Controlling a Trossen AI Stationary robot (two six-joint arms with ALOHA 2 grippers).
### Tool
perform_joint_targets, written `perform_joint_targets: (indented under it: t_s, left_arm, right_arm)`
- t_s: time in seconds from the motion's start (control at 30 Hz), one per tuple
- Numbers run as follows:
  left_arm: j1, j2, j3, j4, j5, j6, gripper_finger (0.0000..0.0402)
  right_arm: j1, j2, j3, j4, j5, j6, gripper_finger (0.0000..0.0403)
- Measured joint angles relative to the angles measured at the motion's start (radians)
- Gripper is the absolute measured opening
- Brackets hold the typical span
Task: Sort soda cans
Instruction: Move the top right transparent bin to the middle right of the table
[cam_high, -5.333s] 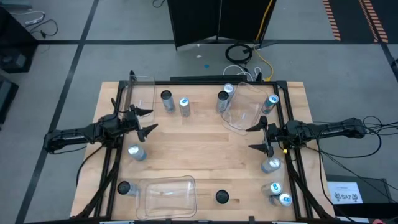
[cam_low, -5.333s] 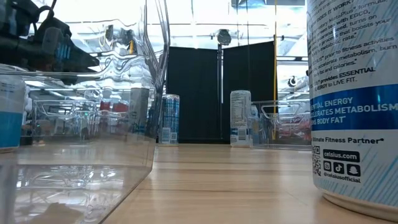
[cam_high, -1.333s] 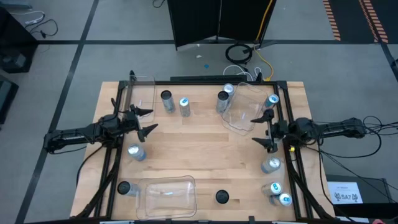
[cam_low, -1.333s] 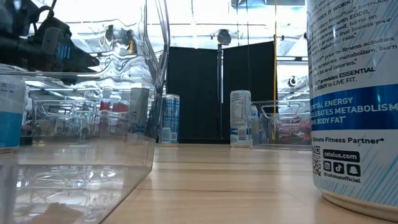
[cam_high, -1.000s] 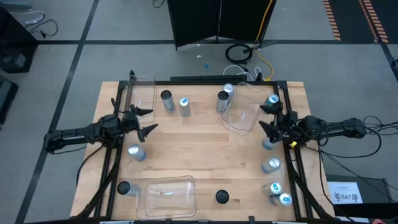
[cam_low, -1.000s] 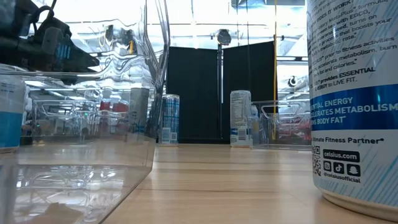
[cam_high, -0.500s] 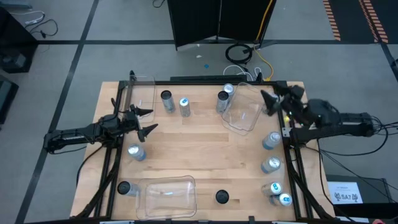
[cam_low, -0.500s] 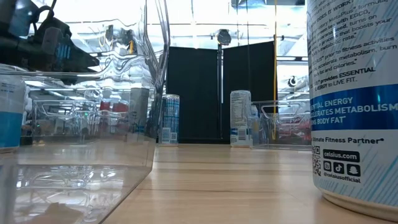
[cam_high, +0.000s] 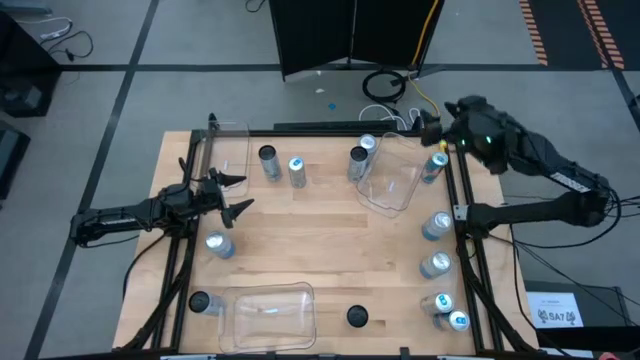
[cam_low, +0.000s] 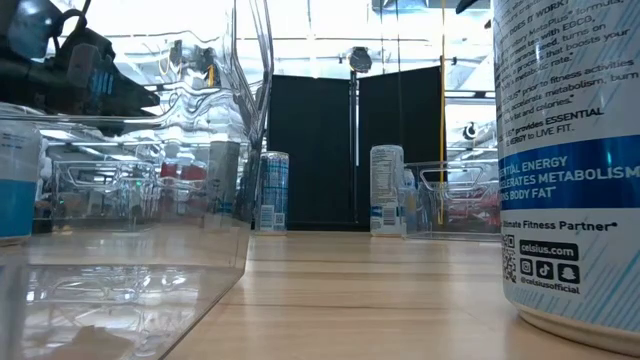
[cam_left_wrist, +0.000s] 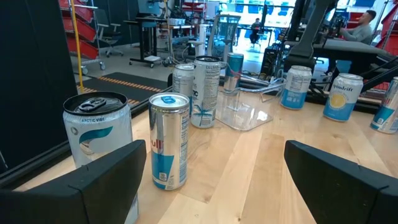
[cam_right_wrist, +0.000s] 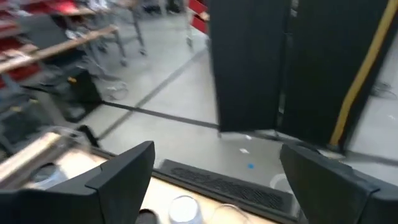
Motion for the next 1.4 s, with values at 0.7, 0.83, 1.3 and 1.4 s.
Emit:
perform_joint_targets:
  t_s: [0.7,0.83,1.3,1.4]
  left_arm:
    - [0.000,0.000,0.000,0.000,0.000,0.000,0.0389]
    - [0.000,0.000,0.000,0.000,0.000,0.000,0.0389]
    - [0.000,0.000,0.000,0.000,0.000,0.000,0.0389]
    - [0.000,0.000,0.000,0.000,0.000,0.000,0.0389]
  right_arm:
    - [-0.636,0.600,0.112,-0.163,-0.650,-0.253,0.0340]
    - [-0.697,0.680,0.112,-0.170,-0.690,-0.391,0.0340]
    - [-0.728,0.832,0.117,-0.201,-0.779,-0.691,0.0340]
    - [-0.724,0.870,0.110,-0.220,-0.745,-0.726,0.0340]
